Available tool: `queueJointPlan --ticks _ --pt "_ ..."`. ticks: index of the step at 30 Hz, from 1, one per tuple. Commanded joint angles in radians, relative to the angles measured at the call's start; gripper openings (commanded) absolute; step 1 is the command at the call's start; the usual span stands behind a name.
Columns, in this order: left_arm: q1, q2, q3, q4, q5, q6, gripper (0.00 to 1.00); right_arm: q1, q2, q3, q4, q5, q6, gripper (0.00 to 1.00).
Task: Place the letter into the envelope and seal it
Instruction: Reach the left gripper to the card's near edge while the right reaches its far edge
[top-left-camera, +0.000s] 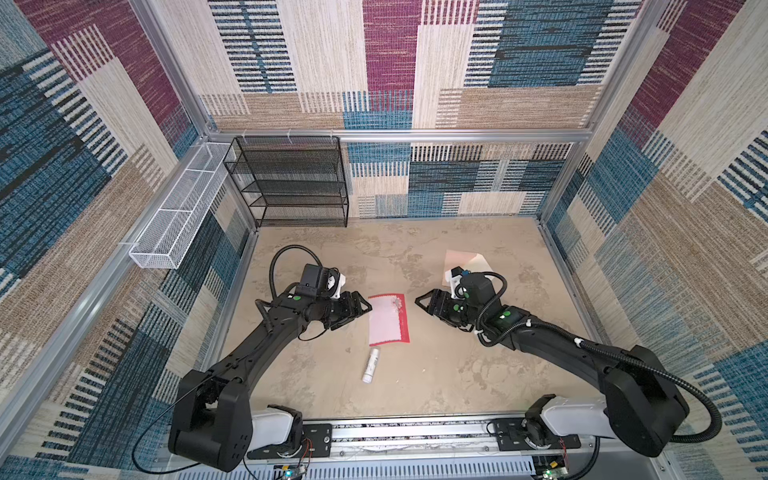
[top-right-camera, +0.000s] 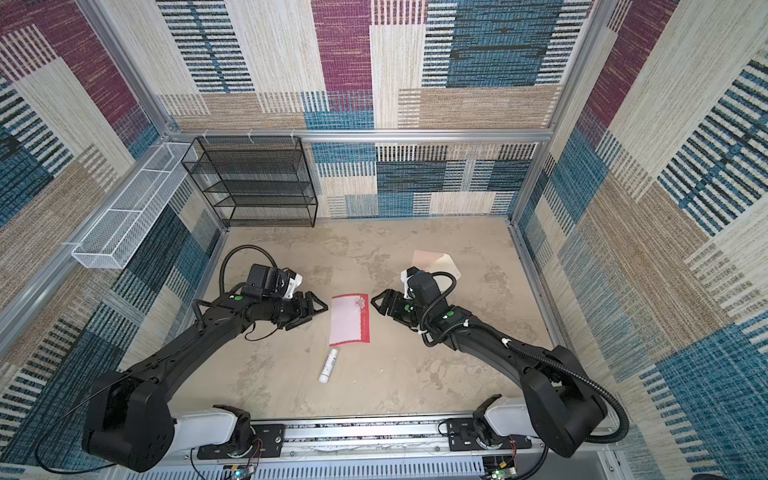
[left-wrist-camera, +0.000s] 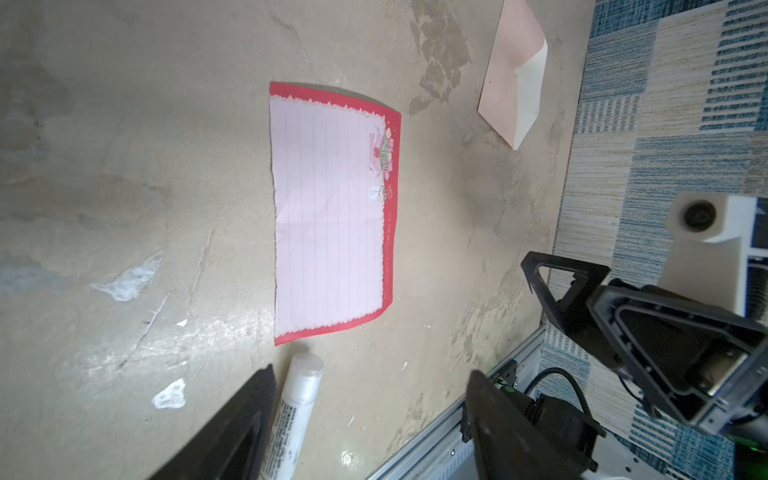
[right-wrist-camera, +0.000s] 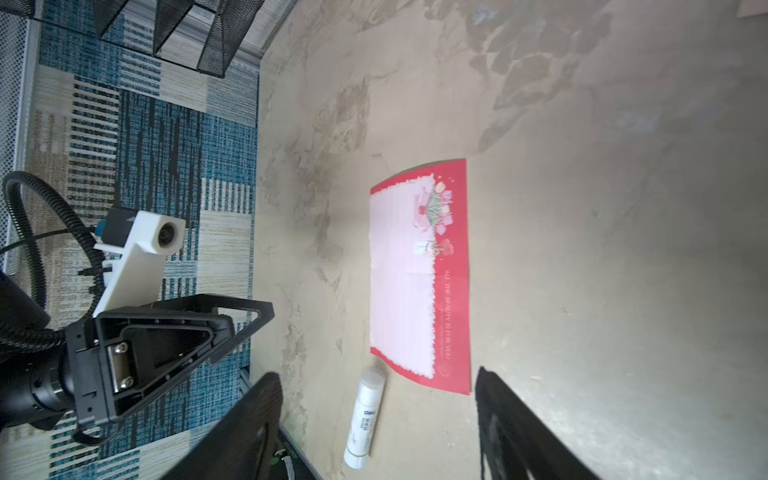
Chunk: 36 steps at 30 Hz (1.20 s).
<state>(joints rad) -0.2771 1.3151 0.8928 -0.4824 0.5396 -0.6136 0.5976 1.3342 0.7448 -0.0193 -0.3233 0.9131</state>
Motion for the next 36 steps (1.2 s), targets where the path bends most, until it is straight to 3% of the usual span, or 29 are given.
queueJointPlan --ticks 1,5,13,27,36 --pt "-0.001 0.020 0.047 -0.046 0.064 -0.021 0.76 0.024 0.034 0.058 0.003 -0.038 0.065 0.75" --pt "0.001 0.057 0.078 -0.049 0.087 -0.022 0.77 0.050 0.087 0.138 -0.027 -0.049 0.067 0.71" --pt "0.019 0.151 0.096 0.020 0.101 -0.040 0.77 0.053 0.201 0.179 0.019 -0.091 0.081 0.52" --pt "0.080 0.308 0.163 0.024 0.151 0.025 0.78 0.050 0.504 0.367 0.006 -0.200 0.058 0.44" --pt "0.085 0.400 0.226 0.021 0.165 0.062 0.78 0.022 0.588 0.389 -0.049 -0.207 0.024 0.36"
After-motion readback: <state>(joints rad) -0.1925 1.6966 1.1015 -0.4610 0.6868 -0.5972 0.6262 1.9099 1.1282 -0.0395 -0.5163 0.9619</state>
